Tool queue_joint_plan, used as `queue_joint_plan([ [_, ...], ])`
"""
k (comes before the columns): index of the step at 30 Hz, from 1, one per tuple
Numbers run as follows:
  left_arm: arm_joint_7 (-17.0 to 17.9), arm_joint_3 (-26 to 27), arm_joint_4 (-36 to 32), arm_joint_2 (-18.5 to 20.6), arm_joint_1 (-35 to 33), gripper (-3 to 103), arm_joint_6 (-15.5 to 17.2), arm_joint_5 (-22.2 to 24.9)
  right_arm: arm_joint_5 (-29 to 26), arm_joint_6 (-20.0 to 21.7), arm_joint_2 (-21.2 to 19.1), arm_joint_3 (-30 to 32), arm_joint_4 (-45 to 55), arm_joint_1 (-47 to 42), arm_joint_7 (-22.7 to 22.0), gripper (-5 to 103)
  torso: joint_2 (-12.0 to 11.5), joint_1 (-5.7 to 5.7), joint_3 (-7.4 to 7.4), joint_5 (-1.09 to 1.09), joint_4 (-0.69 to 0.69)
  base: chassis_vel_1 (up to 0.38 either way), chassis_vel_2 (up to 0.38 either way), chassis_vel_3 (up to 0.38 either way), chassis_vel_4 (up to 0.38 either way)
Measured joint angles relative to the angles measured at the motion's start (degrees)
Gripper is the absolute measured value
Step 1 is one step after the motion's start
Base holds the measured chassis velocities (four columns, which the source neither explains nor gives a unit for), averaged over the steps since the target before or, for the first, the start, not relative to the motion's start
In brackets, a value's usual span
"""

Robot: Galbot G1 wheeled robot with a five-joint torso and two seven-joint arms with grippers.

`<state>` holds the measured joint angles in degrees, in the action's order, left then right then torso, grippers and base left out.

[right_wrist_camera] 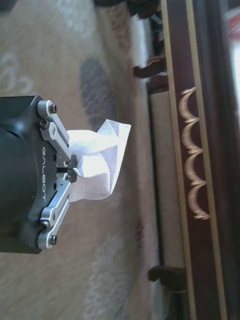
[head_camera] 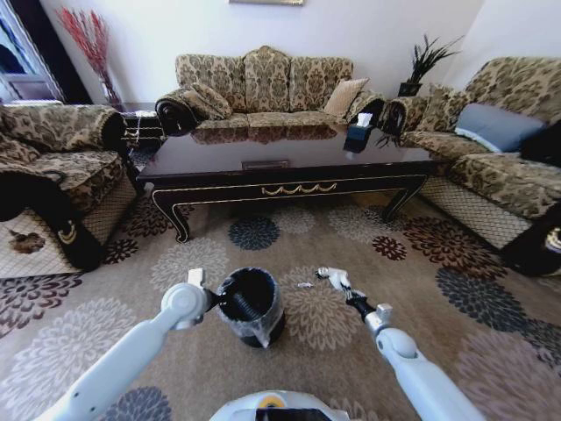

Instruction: Move to the front of the table and pick up the trash from the floor, then place it into the trash bin.

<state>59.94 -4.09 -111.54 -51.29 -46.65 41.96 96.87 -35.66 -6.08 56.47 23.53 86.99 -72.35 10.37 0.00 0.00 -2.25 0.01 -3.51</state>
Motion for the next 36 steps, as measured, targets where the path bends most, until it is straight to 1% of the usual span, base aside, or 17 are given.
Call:
queue_joint_plan([
  [1,0.4,-1.7,0.6,-1.0,1.6,0,-0.1,0.1,-0.5,0.3,-0.4,0.6,2.6,-1.1,-0.3,0,0.0,0.0,0.0,0.0,0.0,0.0,0.0,0.0,0.0],
  [2,0.4,-1.7,0.6,-1.0,1.6,0,-0.1,0.1,-0.5,0.3,-0.4,0.6,2.6,-1.1,-0.3,0,0.0,0.0,0.0,0.0,0.0,0.0,0.0,0.0,0.0],
  [3,0.6,-3.0,1.2,-1.8,2.8,0,-0.2,0.1,-0.8,0.5,-0.6,1.1,4.7,-2.0,-0.5,0,0.0,0.0,0.0,0.0,0.0,0.0,0.0,0.0,0.0],
  [7,2.2,-10.7,4.6,-5.8,9.2,0,-0.7,1.0,-2.0,1.1,-1.7,3.1,15.2,-6.7,-0.9,0,0.0,0.0,0.0,-0.01,0.01,0.0,0.0,0.0,0.0],
  [8,2.2,-10.7,4.6,-5.8,9.2,0,-0.7,1.0,-2.0,1.1,-1.7,3.1,15.2,-6.7,-0.9,0,0.0,0.0,0.0,-0.01,0.01,0.0,0.0,0.0,0.0],
  [12,3.2,-17.0,8.3,-9.3,15.0,0,-1.1,1.9,-2.2,1.7,-2.2,4.8,24.1,-10.8,-1.3,0,0.0,0.0,0.0,0.0,0.01,0.0,0.0,0.0,0.0],
  [13,3.2,-17.0,8.3,-9.3,15.0,0,-1.1,1.9,-2.2,1.7,-2.2,4.8,24.1,-10.8,-1.3,0,0.0,0.0,0.0,0.0,0.01,0.0,0.0,0.0,0.0],
  [14,3.3,-18.7,9.6,-10.2,16.6,0,-1.2,2.1,-1.8,1.8,-2.3,5.3,26.7,-12.1,-1.3,0,0.0,0.0,0.0,0.0,0.01,0.0,0.0,0.0,0.0],
  [17,3.5,-21.0,11.4,-11.7,19.0,0,-1.5,2.3,-0.6,1.8,-2.4,5.8,30.9,-14.6,-1.1,0,0.0,0.0,0.0,-0.01,0.01,0.0,0.0,0.0,0.0],
  [18,3.5,-21.0,11.4,-11.7,19.0,0,-1.5,2.3,-0.6,1.8,-2.4,5.8,30.9,-14.6,-1.1,0,0.0,0.0,0.0,-0.01,0.01,0.0,0.0,0.0,0.0],
  [22,3.8,-23.2,12.5,-13.2,21.7,0,-1.9,3.0,2.3,1.4,-1.8,5.6,34.2,-18.1,-0.5,0,0.0,0.0,0.0,-0.01,0.01,0.0,0.0,0.0,0.0],
  [23,3.8,-23.2,12.5,-13.2,21.7,0,-1.9,3.0,2.3,1.4,-1.8,5.6,34.2,-18.1,-0.5,0,0.0,0.0,0.0,-0.01,0.01,0.0,0.0,0.0,0.0],
  [26,4.6,-24.7,12.2,-13.8,23.7,0,-2.1,4.1,5.0,0.8,-1.2,4.6,34.7,-19.9,0.0,0,0.0,0.0,0.0,-0.01,0.01,0.0,0.0,0.0,0.0],
  [28,4.8,-25.1,11.9,-13.9,24.2,0,-2.2,4.4,5.5,0.6,-1.1,4.3,34.5,-20.0,0.1,0,0.0,0.0,0.0,-0.01,0.02,0.0,0.0,0.0,0.0],
  [32,5.8,-26.4,9.8,-14.7,25.9,0,-2.6,5.7,7.0,0.1,-0.7,3.3,32.4,-19.8,0.3,0,0.0,0.0,0.0,-0.01,0.01,0.0,0.0,0.0,0.0],
  [34,6.3,-27.2,7.7,-14.6,26.6,0,-2.7,6.6,7.5,0.0,-0.5,3.0,31.3,-19.3,0.3,0,0.0,0.0,0.0,-0.01,0.01,0.0,0.0,0.0,0.0],
  [36,6.5,-27.5,7.1,-14.4,26.7,0,-2.7,6.8,8.0,-0.1,-0.5,2.9,30.9,-19.2,0.3,0,0.0,0.0,0.0,-0.03,0.0,0.0,0.0,0.0,0.0],
])
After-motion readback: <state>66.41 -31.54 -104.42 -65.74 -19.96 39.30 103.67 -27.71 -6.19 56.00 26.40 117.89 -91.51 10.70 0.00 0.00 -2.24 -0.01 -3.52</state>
